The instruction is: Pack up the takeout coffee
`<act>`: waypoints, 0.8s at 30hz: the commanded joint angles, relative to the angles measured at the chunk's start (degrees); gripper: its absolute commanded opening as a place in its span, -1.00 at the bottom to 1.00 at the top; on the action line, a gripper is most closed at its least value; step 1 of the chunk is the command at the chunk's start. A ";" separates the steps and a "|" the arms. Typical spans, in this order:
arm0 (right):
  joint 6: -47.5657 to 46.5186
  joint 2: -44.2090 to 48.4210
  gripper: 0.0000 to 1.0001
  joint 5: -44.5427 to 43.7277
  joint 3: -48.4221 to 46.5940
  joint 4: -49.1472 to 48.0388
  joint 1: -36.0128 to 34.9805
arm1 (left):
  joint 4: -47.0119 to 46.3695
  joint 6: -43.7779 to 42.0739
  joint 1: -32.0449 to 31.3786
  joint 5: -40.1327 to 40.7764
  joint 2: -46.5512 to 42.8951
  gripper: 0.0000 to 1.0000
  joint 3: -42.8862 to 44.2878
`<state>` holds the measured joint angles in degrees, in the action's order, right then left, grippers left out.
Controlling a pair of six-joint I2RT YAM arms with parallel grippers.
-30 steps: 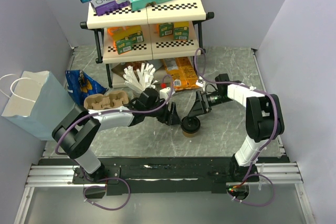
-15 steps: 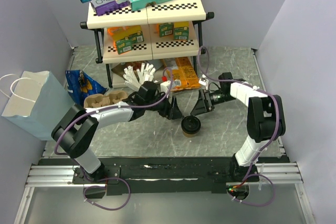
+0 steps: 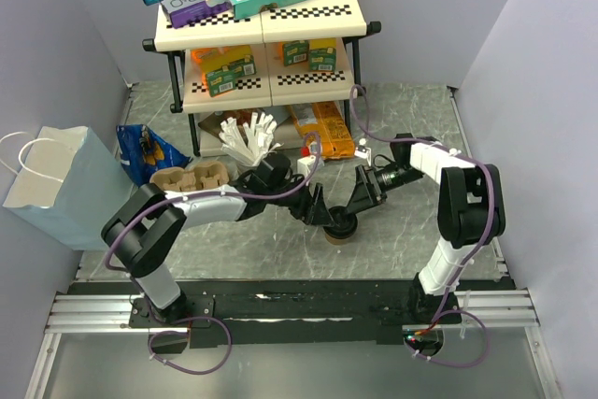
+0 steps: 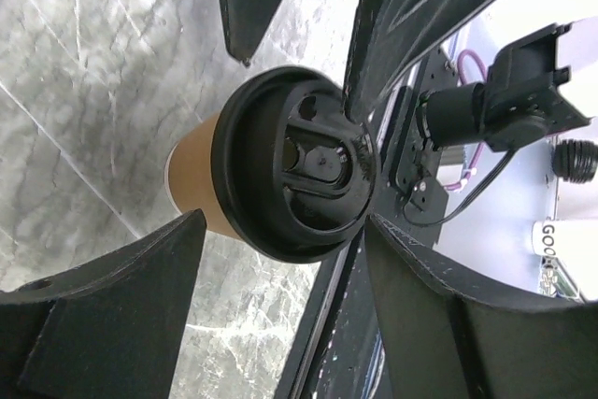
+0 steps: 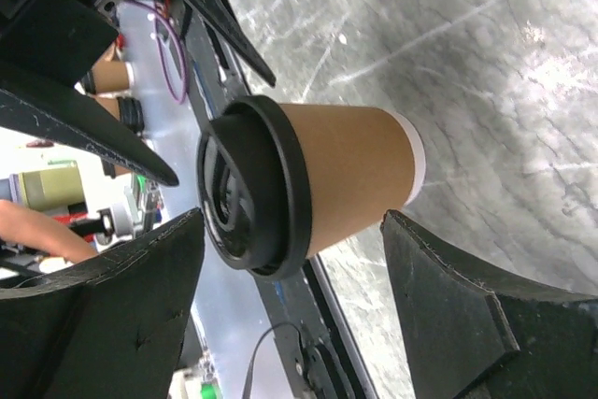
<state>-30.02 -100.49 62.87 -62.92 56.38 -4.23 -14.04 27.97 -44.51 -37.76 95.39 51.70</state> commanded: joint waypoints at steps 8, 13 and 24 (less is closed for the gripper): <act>-8.55 -5.15 0.57 -2.05 -4.41 6.72 0.10 | -0.55 -2.48 -0.66 -0.65 1.72 0.48 0.42; -11.37 -5.95 0.51 -2.75 -3.62 6.38 -0.69 | 0.68 -4.50 -1.10 0.31 2.16 0.47 0.42; -13.40 -7.88 0.36 -3.46 -2.03 4.44 -2.36 | 5.34 -9.86 -3.21 6.64 8.22 0.31 0.16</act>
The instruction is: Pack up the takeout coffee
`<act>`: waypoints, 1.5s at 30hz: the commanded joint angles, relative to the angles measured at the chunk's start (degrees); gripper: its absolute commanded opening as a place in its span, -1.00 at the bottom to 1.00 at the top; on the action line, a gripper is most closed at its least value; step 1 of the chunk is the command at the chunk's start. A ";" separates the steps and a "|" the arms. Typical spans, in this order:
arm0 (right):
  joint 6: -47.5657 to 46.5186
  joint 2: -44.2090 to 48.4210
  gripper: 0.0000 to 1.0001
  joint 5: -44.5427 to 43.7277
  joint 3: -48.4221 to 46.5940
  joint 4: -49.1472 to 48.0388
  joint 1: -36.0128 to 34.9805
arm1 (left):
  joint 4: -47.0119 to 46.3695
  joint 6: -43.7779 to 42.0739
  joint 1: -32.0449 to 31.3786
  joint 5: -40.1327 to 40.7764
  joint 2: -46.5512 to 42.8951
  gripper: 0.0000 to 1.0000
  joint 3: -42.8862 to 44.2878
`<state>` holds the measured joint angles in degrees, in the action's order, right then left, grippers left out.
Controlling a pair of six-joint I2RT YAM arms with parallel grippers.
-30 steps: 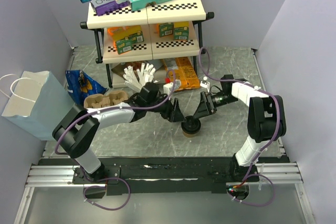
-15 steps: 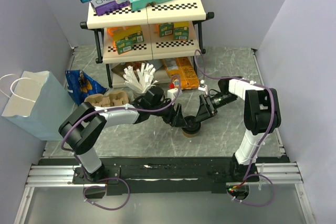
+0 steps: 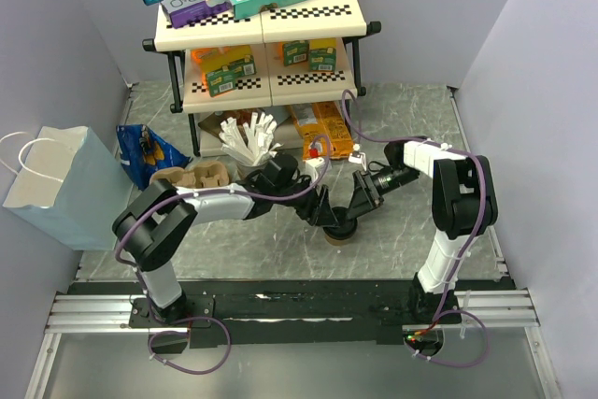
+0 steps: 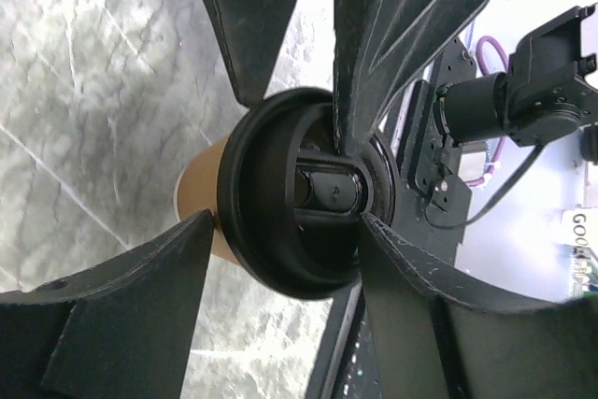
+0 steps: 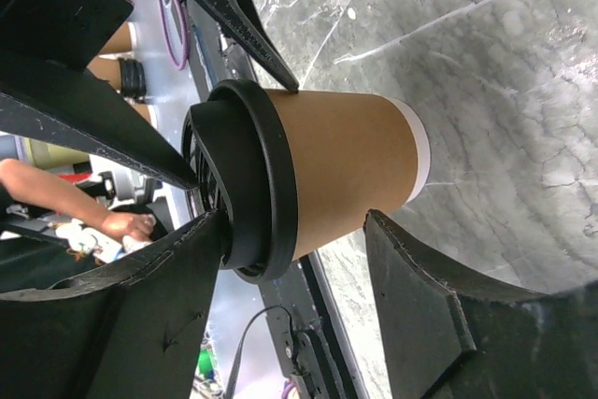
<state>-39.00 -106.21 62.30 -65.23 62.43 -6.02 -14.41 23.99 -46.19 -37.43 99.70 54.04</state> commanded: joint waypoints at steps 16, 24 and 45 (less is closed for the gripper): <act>-0.28 -2.78 0.27 -6.95 0.90 -4.69 -0.31 | 3.63 -8.61 -4.00 13.82 8.94 0.23 -3.51; 0.24 -0.31 0.34 1.41 0.28 -3.99 -0.13 | -2.90 -4.84 2.16 -9.22 4.89 0.99 3.43; 6.22 1.27 0.39 1.42 -0.69 -8.12 -0.66 | 1.84 -7.73 -0.56 -2.92 0.05 0.99 1.15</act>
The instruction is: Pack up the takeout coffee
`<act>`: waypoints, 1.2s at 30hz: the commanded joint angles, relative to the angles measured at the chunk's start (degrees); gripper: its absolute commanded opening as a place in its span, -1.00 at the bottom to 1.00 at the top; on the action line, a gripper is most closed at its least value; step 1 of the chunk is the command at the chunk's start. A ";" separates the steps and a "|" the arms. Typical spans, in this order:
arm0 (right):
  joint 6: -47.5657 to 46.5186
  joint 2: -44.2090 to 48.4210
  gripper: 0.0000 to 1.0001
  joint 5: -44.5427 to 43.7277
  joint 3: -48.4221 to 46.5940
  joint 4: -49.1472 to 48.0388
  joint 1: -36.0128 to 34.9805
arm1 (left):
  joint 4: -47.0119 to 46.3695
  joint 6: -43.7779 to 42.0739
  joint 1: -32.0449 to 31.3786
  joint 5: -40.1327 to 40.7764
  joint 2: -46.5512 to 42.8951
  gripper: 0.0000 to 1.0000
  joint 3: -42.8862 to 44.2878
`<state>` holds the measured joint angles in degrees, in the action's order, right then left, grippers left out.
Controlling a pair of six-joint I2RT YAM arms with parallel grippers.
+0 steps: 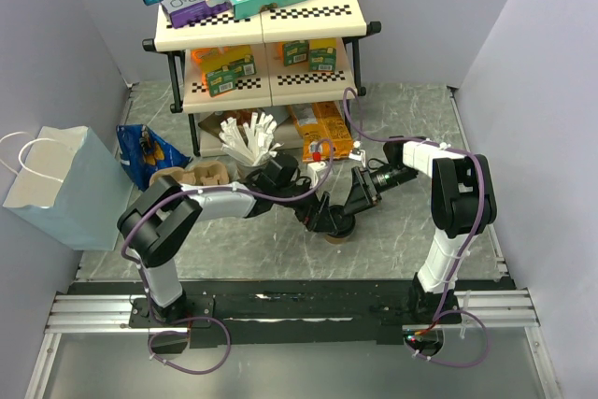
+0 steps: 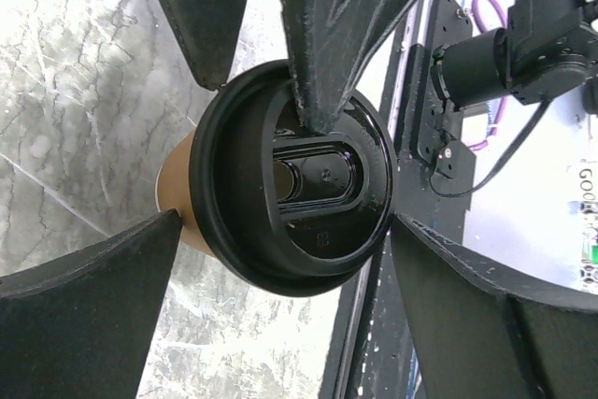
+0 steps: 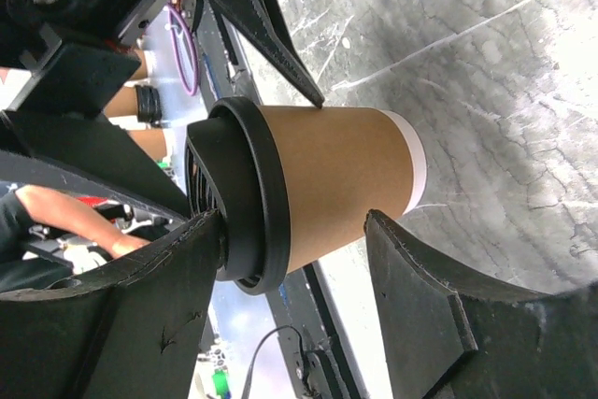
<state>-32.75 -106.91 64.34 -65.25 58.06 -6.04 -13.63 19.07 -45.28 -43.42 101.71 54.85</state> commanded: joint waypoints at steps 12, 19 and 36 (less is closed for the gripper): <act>0.59 1.71 0.37 -2.63 1.80 -5.50 -1.69 | 6.33 -6.76 -3.32 16.60 1.20 0.99 2.28; 0.23 1.01 0.34 -3.34 2.76 -5.77 -1.78 | 11.08 -8.70 -5.00 26.27 5.07 0.99 3.60; 2.25 0.91 0.31 -6.07 2.67 -6.82 -2.13 | 16.35 -8.87 -4.56 31.20 11.14 0.99 6.14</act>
<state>-28.91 -106.43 65.43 -64.18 53.10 -6.17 -4.69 16.40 -50.83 -30.57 105.21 62.41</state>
